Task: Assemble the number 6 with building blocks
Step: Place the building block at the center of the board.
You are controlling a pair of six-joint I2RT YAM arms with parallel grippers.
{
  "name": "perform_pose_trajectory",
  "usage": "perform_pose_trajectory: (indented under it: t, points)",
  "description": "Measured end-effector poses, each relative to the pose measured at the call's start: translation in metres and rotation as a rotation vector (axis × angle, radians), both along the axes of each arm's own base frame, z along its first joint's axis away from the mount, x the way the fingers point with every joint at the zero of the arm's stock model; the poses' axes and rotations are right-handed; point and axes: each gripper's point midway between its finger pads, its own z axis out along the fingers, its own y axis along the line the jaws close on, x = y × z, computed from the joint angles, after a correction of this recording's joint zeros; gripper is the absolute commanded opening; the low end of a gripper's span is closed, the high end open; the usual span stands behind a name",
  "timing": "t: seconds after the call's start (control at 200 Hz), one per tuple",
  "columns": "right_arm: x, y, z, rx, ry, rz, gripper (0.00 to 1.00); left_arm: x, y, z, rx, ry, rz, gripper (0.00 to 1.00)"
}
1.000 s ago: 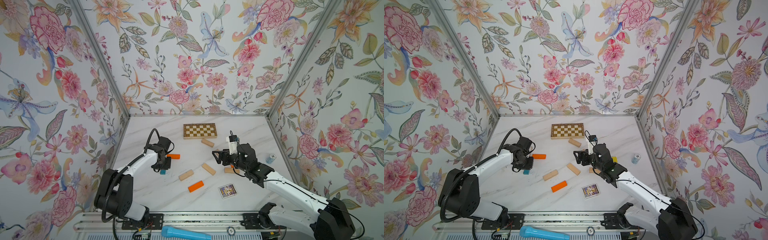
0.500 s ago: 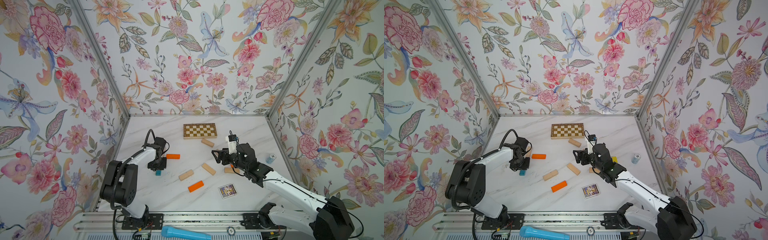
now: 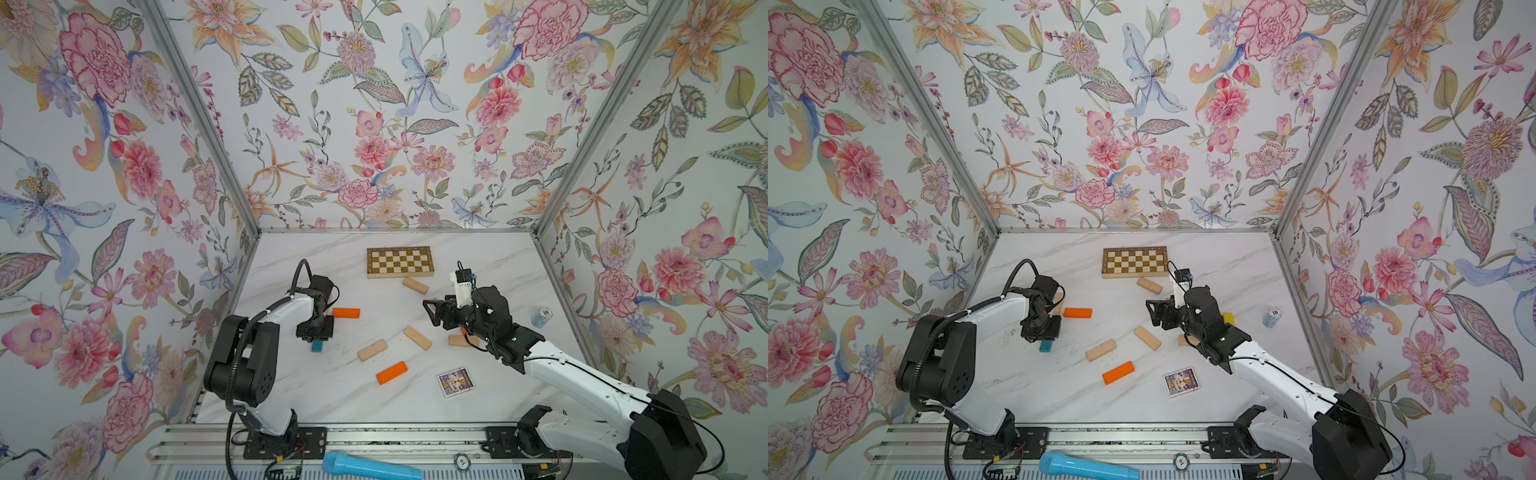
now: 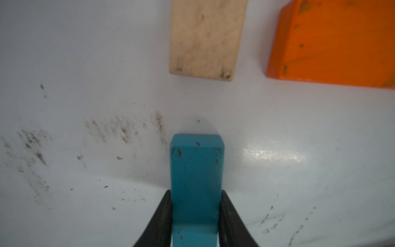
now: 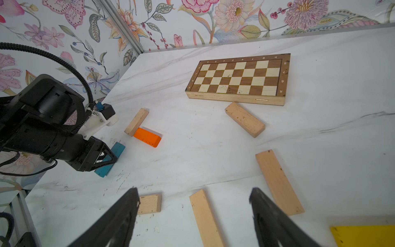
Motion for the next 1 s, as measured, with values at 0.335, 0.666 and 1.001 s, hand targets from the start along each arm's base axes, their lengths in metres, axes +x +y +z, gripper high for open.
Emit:
perform_pose_trajectory:
  t: [0.335, 0.666, 1.001]
  points:
    - [0.001, -0.001, -0.001, -0.003, -0.002, -0.007, 0.83, 0.006, 0.0, -0.003, 0.004, 0.003, -0.004, 0.25]
    - [-0.001, -0.005, -0.006, -0.022, -0.008, -0.01, 0.83, 0.013, 0.004, -0.003, 0.005, 0.001, -0.001, 0.35]
    - [-0.002, -0.009, -0.007, -0.03, -0.012, -0.02, 0.83, 0.015, 0.003, 0.003, 0.001, -0.019, -0.004, 0.64]
